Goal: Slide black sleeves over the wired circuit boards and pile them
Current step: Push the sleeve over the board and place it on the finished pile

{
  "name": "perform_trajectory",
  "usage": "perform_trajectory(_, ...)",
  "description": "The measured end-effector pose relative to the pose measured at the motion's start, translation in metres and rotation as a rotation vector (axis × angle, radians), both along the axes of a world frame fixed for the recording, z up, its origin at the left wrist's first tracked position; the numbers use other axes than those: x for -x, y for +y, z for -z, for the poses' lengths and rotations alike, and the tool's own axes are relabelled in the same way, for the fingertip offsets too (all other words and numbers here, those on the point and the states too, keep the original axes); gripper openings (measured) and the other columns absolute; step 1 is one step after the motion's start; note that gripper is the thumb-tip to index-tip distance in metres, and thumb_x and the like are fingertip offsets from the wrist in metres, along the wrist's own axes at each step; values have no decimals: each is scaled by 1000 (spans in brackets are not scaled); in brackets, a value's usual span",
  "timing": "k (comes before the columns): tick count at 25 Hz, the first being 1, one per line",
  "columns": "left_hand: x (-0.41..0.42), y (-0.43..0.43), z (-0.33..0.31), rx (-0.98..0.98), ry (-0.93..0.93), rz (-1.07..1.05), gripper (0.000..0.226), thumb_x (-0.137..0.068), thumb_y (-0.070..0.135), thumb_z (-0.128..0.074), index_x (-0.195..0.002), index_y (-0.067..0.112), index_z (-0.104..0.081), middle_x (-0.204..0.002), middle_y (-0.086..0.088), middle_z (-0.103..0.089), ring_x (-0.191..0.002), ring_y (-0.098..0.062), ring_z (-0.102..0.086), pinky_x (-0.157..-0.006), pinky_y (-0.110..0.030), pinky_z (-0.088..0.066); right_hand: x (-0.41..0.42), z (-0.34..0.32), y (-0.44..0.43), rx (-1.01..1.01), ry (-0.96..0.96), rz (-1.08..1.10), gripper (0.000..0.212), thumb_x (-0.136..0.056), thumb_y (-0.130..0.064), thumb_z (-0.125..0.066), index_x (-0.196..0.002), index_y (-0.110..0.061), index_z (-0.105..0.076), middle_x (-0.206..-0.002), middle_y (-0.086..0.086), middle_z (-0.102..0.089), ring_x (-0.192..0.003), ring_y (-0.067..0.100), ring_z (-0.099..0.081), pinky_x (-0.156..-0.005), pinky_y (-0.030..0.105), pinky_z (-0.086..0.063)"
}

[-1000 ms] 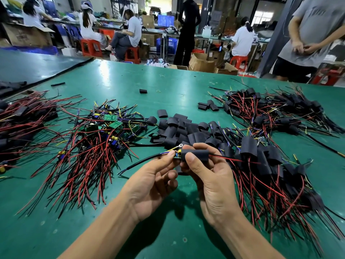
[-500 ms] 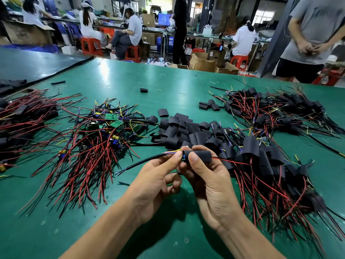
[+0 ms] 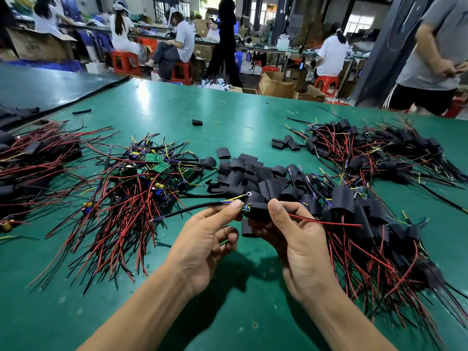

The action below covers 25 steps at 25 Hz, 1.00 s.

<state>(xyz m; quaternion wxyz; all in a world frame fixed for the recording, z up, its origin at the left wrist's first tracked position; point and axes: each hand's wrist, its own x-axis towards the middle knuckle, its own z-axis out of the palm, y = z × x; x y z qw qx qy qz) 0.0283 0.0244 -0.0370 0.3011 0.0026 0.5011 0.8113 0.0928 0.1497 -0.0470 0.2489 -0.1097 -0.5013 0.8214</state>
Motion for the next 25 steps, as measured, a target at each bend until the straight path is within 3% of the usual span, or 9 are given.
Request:
perform_trajectory(4, -2, 3, 2, -33, 10, -9, 33, -62, 31, -82, -90, 20, -69, -79, 5, -69, -46, -7, -47, -42, -16, -40, 0, 3, -10, 119, 44, -47, 33, -61, -28, -90, -86, -14, -73, -90, 20, -76, -78, 25, -75, -69, 28, -59)
perform_trajectory(8, -3, 4, 4, -103, -32, 72, 46, -58, 33, -80, -100, 18, -71, -74, 5, -65, -47, -5, -48, -42, -15, -37, -1, 3, -15, 191, 57, -111, 29, -65, -18, -84, -90, -11, -71, -94, 24, -74, -76, 27, -74, -62, 30, -59)
perform_trajectory(12, 4, -3, 4, -124, -42, 118, 56, -57, 30, -82, -109, 12, -75, -78, 3, -65, -50, -6, -51, -43, -16, -41, -2, 1, -10, 155, 34, -163, 48, -66, -15, -83, -109, -5, -64, -104, 23, -73, -86, 28, -74, -72, 29, -59)
perform_trajectory(15, 10, -6, 5, -90, -12, 74, 42, -59, 28, -79, -99, 16, -77, -75, 4, -66, -50, -7, -53, -44, -16, -42, -3, -5, -3, 191, -24, -237, 53, -73, -23, -76, -119, -4, -60, -107, 20, -74, -85, 24, -74, -72, 27, -59)
perform_trajectory(18, 18, -10, 4, -67, -11, 93, 21, -67, 26, -73, -84, 19, -81, -76, 4, -67, -55, -9, -51, -51, -19, -41, -7, -11, 0, 156, -158, -377, 37, -80, -35, -68, -103, -8, -76, -101, 18, -75, -67, 19, -71, -63, 27, -58)
perform_trajectory(21, 18, -14, 3, -65, 5, 189, 15, -68, 27, -72, -77, 17, -78, -66, 4, -59, -55, -13, -42, -61, -27, -33, -11, -12, -3, 43, -234, -532, 29, -83, -36, -73, -96, -10, -77, -86, 15, -73, -52, 18, -63, -51, 26, -52)
perform_trajectory(23, 17, -15, 2, -71, 50, 242, 17, -70, 31, -72, -81, 18, -77, -68, 4, -58, -56, -13, -42, -61, -27, -31, -10, -13, -5, 18, -184, -503, 31, -82, -33, -72, -95, -6, -73, -76, 15, -69, -46, 19, -59, -46, 26, -49)
perform_trajectory(25, 17, -15, 2, -75, 90, 262, 25, -73, 35, -71, -90, 20, -79, -77, 4, -63, -57, -11, -45, -56, -23, -35, -9, -16, -2, 64, -63, -320, 24, -81, -31, -74, -87, -8, -72, -72, 13, -68, -44, 18, -57, -45, 24, -48)
